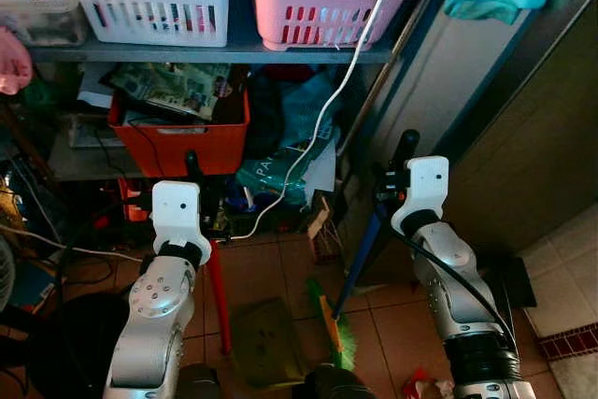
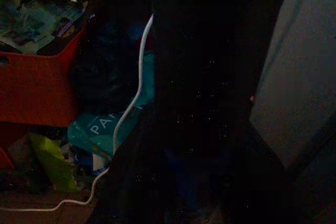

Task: Sweep floor

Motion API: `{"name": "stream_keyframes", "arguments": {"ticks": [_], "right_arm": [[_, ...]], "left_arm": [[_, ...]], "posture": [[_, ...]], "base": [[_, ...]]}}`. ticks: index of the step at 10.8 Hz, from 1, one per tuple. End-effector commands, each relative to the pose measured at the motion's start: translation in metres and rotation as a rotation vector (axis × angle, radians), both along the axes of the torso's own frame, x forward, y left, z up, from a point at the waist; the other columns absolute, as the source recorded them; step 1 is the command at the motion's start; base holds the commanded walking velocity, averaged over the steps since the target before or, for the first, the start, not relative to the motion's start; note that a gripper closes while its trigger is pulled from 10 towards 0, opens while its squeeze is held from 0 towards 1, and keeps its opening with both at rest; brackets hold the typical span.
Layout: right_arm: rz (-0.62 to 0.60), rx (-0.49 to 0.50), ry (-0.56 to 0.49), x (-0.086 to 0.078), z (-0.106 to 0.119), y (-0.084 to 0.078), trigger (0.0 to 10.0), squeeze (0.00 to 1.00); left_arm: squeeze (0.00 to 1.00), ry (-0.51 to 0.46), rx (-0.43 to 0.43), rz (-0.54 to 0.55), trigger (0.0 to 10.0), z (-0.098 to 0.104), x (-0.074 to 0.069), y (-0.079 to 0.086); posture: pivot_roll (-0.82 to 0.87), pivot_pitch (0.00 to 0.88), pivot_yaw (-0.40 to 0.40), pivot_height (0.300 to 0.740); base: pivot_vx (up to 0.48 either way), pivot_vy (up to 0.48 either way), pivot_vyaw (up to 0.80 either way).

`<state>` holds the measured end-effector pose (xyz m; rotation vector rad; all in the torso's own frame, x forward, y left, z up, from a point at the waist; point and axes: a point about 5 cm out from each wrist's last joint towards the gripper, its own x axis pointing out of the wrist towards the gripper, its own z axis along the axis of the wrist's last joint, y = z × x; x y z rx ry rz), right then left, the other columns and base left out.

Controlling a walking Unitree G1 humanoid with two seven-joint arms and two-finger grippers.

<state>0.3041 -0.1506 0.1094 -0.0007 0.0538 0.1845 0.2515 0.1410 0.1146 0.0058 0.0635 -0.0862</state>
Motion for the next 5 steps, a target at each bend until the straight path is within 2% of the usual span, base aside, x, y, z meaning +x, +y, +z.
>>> {"name": "stream_keyframes", "arguments": {"ticks": [1, 2, 5], "right_arm": [[-0.006, -0.002, 0.007, 0.0016, 0.0001, -0.0034, 10.0, 0.0], [-0.005, -0.002, 0.008, 0.0016, -0.0004, -0.0029, 10.0, 0.0], [0.001, -0.003, 0.011, 0.002, -0.0014, -0.0017, 10.0, 0.0]], "left_arm": [[0.0, -0.05, -0.013, -0.035, 10.0, 0.0115, 0.0018, -0.007], [0.0, -0.05, -0.012, -0.036, 10.0, 0.0116, 0.0019, -0.007], [0.0, -0.048, -0.013, -0.036, 10.0, 0.0112, 0.0021, -0.0073]], "posture": [[0.09, 0.1, -0.112, 0.74], [0.09, 0.101, -0.114, 0.74], [0.09, 0.098, -0.115, 0.74]], "base": [[0.0, 0.0, 0.0], [0.0, 0.0, 0.0], [-0.289, 0.0, 0.0]]}}
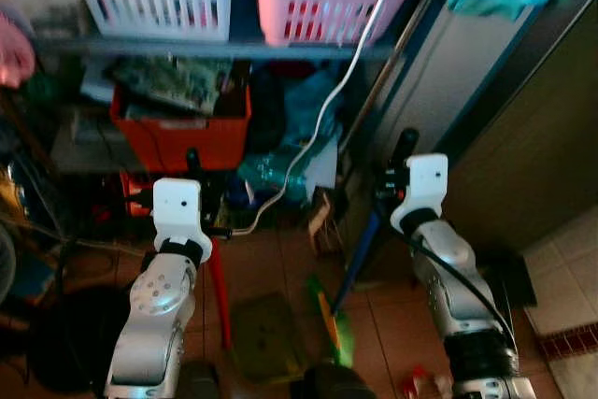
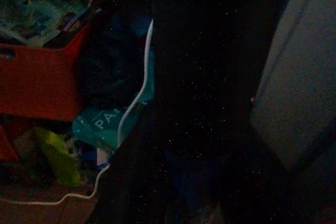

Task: Sweep floor

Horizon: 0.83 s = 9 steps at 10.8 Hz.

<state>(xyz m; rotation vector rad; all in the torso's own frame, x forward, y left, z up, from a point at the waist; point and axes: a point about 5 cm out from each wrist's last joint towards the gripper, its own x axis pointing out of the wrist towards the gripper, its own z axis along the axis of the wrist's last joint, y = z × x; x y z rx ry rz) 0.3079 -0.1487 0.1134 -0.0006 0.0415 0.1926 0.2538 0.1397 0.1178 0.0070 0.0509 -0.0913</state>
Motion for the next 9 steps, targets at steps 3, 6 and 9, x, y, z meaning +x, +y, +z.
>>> {"name": "stream_keyframes", "arguments": {"ticks": [3, 6, 9], "right_arm": [[0.003, -0.008, 0.023, -0.0007, -0.0061, -0.0012, 10.0, 0.0], [0.002, -0.001, 0.032, 0.0003, -0.008, -0.0008, 10.0, 0.0], [0.001, 0.004, 0.033, 0.0014, -0.0089, 0.0011, 10.0, 0.0]], "left_arm": [[0.0, -0.035, -0.011, -0.037, 10.0, 0.0075, 0.0005, -0.0068], [0.0, -0.032, -0.013, -0.037, 10.0, 0.0057, 0.0018, -0.0072], [0.0, -0.037, -0.01, -0.04, 10.0, 0.0067, 0.0033, -0.0061]], "posture": [[0.09, 0.089, -0.113, 0.74], [0.09, 0.077, -0.119, 0.74], [0.09, 0.081, -0.112, 0.74]], "base": [[-0.306, 0.0, 0.0], [-0.305, 0.0, 0.0], [-0.194, 0.0, 0.0]]}}
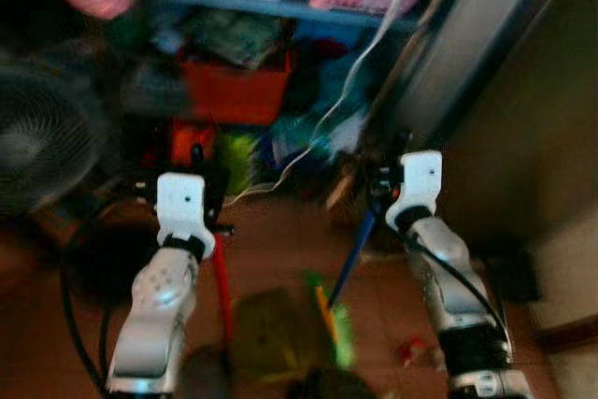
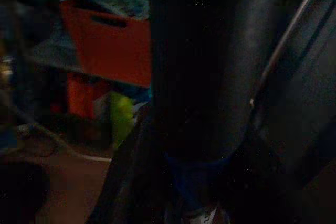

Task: Sweep floor

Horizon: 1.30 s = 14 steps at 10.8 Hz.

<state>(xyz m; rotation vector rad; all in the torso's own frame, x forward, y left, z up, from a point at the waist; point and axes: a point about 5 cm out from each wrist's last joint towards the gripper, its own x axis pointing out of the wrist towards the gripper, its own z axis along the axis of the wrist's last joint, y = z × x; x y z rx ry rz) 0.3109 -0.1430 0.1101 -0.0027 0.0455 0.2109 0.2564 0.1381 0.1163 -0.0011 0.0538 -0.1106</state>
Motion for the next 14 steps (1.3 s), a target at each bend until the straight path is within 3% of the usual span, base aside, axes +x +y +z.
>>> {"name": "stream_keyframes", "arguments": {"ticks": [1, 4, 14], "right_arm": [[-0.022, 0.007, 0.029, -0.0017, -0.0061, -0.0048, 10.0, 0.0], [-0.026, 0.013, 0.027, -0.0017, -0.0057, -0.0054, 10.0, 0.0], [-0.028, 0.019, 0.034, -0.0011, -0.0066, -0.0041, 10.0, 0.0]], "left_arm": [[0.0, -0.043, -0.013, -0.011, 10.0, 0.009, 0.0019, -0.0035], [0.0, -0.041, -0.036, 0.001, 10.0, 0.0094, 0.0024, -0.0026], [0.0, -0.026, -0.028, -0.004, 10.0, 0.008, 0.0046, -0.0026]], "posture": [[0.09, 0.084, -0.111, 0.74], [0.09, 0.089, -0.109, 0.74], [0.08, 0.093, -0.107, 0.74]], "base": [[0.0, 0.0, 0.0], [0.0, 0.0, 0.0], [0.0, 0.472, -0.56]]}}
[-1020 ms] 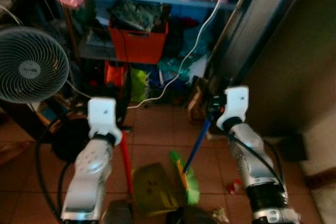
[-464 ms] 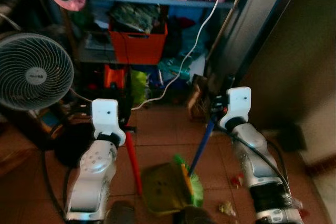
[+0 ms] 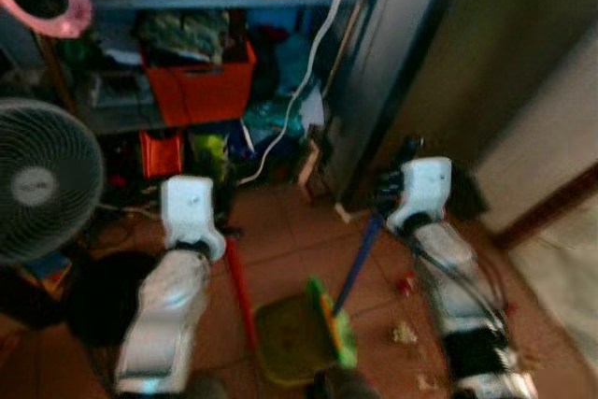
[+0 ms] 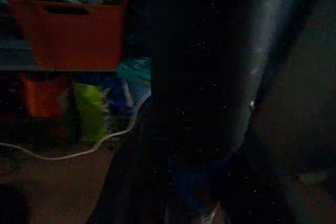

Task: Sweep floor

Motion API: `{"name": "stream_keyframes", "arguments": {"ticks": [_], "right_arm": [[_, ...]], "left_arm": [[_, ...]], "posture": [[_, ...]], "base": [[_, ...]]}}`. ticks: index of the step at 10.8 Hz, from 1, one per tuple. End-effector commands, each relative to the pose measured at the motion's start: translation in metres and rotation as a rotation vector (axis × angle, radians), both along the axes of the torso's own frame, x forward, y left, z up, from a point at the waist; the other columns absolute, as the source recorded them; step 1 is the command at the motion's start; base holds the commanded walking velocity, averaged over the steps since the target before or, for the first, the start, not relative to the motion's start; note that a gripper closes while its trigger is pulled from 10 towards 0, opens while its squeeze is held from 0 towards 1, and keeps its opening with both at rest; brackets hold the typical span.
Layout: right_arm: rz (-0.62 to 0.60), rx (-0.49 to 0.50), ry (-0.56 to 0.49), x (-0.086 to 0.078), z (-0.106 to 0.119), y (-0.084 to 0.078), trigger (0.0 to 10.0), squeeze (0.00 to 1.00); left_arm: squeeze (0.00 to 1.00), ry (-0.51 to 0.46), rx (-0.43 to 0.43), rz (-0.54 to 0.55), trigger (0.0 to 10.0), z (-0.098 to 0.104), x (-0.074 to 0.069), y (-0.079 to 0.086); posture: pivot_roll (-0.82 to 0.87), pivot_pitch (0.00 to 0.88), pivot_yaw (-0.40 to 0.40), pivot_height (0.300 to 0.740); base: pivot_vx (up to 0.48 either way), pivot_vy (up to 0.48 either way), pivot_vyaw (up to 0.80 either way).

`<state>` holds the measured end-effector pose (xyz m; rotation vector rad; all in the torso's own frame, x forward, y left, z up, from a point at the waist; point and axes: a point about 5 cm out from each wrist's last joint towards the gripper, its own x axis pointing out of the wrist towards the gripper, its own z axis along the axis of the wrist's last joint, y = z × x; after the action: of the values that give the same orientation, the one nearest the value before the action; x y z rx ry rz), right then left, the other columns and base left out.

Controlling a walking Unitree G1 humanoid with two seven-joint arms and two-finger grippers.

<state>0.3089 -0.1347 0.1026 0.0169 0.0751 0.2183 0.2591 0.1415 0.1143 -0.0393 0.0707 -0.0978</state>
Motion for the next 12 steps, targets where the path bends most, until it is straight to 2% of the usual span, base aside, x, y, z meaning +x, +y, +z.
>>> {"name": "stream_keyframes", "arguments": {"ticks": [1, 2, 3, 5, 6, 12], "right_arm": [[-0.035, 0.004, 0.003, 0.0007, 0.001, -0.012, 10.0, 0.0], [-0.036, 0.007, -0.001, 0.0006, 0.0013, -0.0111, 10.0, 0.0], [-0.042, 0.015, -0.007, 0.0003, 0.0024, -0.0108, 10.0, 0.0], [-0.084, 0.025, -0.028, 0.001, 0.0073, -0.0107, 10.0, 0.0], [-0.078, 0.032, -0.03, 0.0013, 0.0077, -0.0056, 10.0, 0.0], [-0.087, 0.056, -0.02, 0.0044, 0.0087, -0.0029, 10.0, 0.0]], "left_arm": [[0.0, -0.05, 0.009, -0.017, 10.0, 0.0105, 0.002, -0.0059], [0.0, -0.06, 0.023, -0.024, 10.0, 0.0115, 0.0023, -0.006], [0.0, -0.061, -0.004, -0.036, 10.0, 0.012, 0.0025, -0.0072], [0.0, -0.022, -0.015, 0.014, 10.0, 0.0104, 0.0013, -0.0023], [0.0, -0.096, -0.034, -0.026, 10.0, 0.0145, 0.0029, -0.0018], [0.0, -0.096, -0.036, -0.033, 10.0, 0.0158, 0.0035, -0.0043]], "posture": [[0.08, 0.092, -0.105, 0.74], [0.08, 0.09, -0.101, 0.74], [0.08, 0.083, -0.093, 0.74], [0.08, 0.073, -0.087, 0.74], [0.09, 0.067, -0.087, 0.74], [0.08, 0.08, -0.098, 0.74]], "base": [[0.0, 0.435, -0.43], [0.0, 0.0, 0.0], [0.0, 0.0, 0.0], [0.0, 0.0, 0.0], [0.0, 0.0, -0.8], [0.0, 0.0, -0.8]]}}
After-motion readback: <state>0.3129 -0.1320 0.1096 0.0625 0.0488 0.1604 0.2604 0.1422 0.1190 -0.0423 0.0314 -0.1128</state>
